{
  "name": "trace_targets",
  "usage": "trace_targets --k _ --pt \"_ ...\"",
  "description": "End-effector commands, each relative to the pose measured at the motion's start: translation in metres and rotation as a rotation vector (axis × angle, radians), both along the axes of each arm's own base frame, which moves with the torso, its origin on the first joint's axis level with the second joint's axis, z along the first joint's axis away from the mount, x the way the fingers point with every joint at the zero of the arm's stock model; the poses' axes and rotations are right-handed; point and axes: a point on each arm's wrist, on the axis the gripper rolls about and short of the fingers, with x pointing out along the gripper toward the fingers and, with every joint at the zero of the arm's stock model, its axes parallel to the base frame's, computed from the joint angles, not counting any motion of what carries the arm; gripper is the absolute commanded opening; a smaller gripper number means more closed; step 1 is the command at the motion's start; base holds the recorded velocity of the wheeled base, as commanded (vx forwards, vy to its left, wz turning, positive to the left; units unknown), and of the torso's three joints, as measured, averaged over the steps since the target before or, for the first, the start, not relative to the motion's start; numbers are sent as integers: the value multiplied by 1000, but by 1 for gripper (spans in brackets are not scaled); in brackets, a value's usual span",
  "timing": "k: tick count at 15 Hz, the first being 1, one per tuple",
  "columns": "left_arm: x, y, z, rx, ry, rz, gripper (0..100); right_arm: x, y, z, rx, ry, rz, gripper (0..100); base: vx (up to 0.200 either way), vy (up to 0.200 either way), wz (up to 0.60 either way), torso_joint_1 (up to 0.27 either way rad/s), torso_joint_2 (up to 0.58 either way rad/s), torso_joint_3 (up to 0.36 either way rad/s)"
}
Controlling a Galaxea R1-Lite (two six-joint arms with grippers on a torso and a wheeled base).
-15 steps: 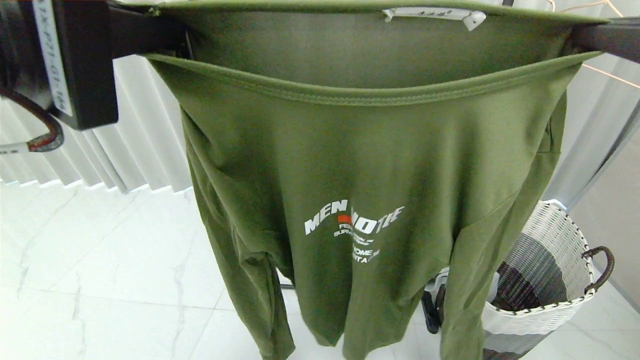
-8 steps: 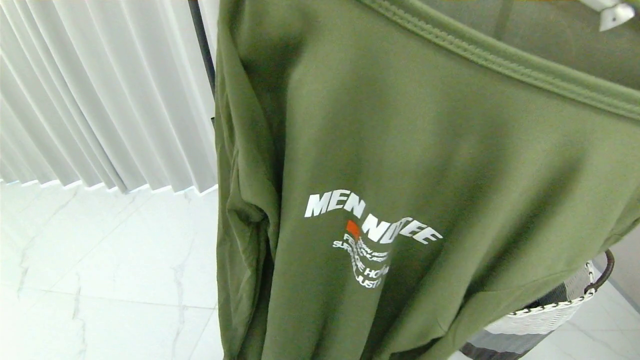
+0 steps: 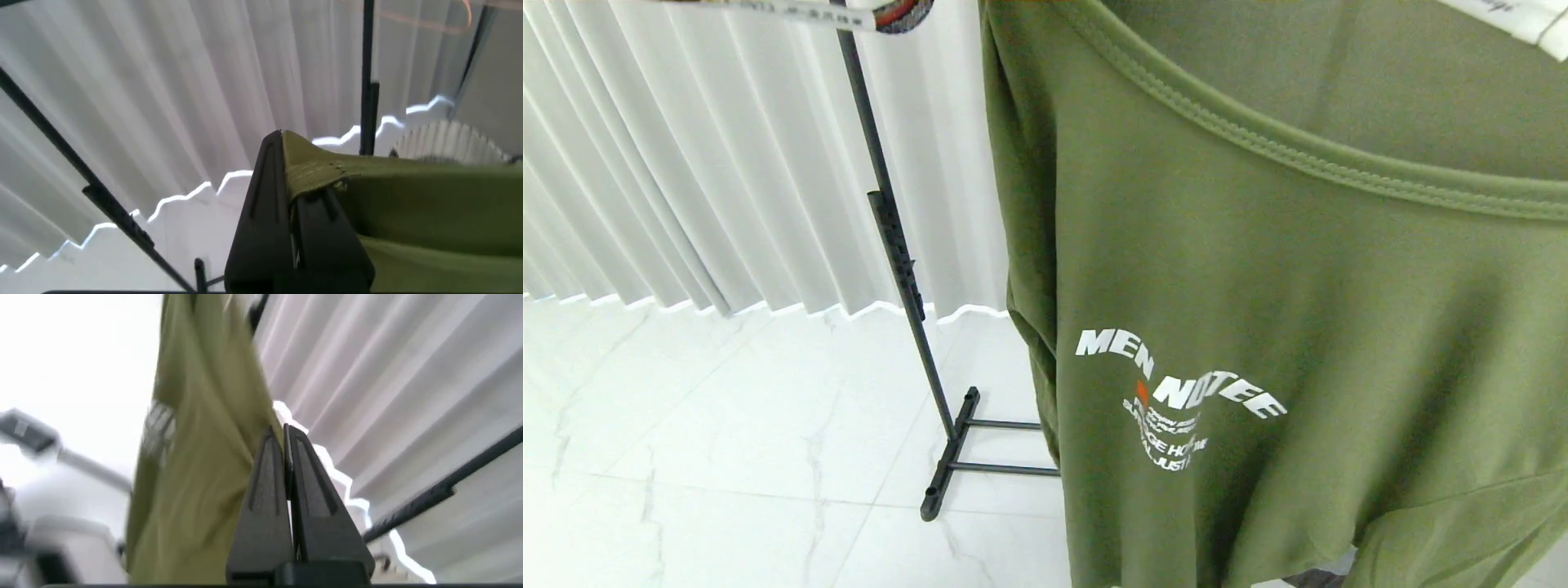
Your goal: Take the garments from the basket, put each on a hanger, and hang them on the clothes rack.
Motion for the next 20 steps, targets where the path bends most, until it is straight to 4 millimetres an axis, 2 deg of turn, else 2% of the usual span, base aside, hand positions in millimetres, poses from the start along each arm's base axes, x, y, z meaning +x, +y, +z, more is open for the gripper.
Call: trace_targets --k 1,7,10,12,14,16,18,20 --pt "-12 12 -3 51 31 -24 0 16 21 1 24 5 -29 0 0 0 0 0 0 0" --pt "-69 59 -7 64 194 -200 0 68 74 10 161 -45 -120 0 0 0 0 0 0 0" --pt "-88 61 -5 28 208 -315 0 86 97 10 206 -59 -111 0 0 0 0 0 0 0" --pt "-96 58 -8 36 219 -360 0 88 99 10 210 -61 -112 0 0 0 0 0 0 0" --pt "-95 56 -11 49 223 -358 0 85 94 11 213 -63 -123 0 0 0 0 0 0 0" --pt "-88 51 -10 66 208 -300 0 84 79 14 216 -71 -178 0 0 0 0 0 0 0" --pt "-59 32 -7 85 194 -168 0 75 64 17 213 -72 -204 0 0 0 0 0 0 0" --pt "-45 18 -1 70 180 -124 0 63 51 17 198 -61 -205 0 0 0 0 0 0 0"
